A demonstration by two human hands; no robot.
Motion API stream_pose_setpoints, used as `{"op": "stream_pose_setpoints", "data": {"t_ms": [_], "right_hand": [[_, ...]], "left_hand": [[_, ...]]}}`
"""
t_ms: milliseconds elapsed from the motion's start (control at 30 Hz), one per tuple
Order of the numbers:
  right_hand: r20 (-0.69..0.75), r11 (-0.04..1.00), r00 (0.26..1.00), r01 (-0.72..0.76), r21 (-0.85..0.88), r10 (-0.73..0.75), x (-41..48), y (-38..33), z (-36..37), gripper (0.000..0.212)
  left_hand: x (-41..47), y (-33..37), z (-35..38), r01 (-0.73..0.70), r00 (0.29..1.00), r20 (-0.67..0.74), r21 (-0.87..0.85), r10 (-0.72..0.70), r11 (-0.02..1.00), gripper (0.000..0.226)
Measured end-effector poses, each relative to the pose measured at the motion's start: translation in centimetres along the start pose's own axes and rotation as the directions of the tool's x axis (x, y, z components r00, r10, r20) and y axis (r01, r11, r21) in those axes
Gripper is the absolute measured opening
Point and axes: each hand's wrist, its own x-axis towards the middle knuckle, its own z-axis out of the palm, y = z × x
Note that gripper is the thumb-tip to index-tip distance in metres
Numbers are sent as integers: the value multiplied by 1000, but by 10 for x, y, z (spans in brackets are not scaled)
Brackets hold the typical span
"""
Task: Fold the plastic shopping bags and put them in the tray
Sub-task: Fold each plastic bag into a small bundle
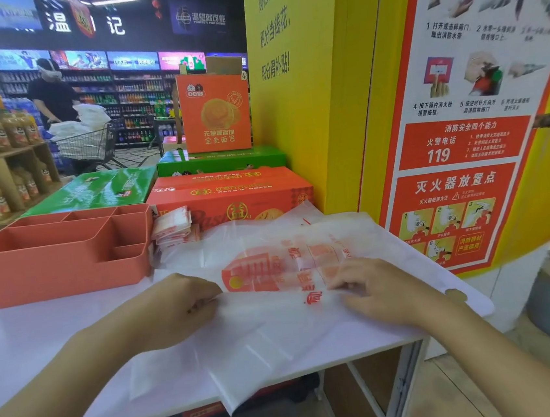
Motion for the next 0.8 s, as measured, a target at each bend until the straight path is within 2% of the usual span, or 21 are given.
{"op": "stream_pose_setpoints", "data": {"t_ms": [200, 300, 400, 500, 633, 800], "right_hand": [[-88, 967, 974, -189, 173, 206, -2, 18, -17, 7], [-120, 948, 950, -264, 175, 287, 1, 23, -24, 8], [-130, 924, 926, -327, 201, 356, 5, 29, -30, 11], [-142, 908, 901, -387, 162, 409, 12, 36, -34, 19], [-176, 881, 867, -474, 4, 467, 19, 45, -33, 40], [-208, 869, 847, -494, 38, 490, 15, 62, -17, 37]], "left_hand": [[2, -23, -9, 149, 989, 17, 7, -149, 989, 34], [6, -29, -18, 277, 960, 65, -66, -273, 959, 28], [8, -31, -23, 421, 906, 127, -192, -403, 886, 19], [10, -30, -24, 507, 862, 126, -222, -491, 833, 15], [12, -35, -19, 578, 812, 98, -263, -575, 772, 15], [14, -41, -18, 641, 757, 86, -289, -648, 711, 23]]}}
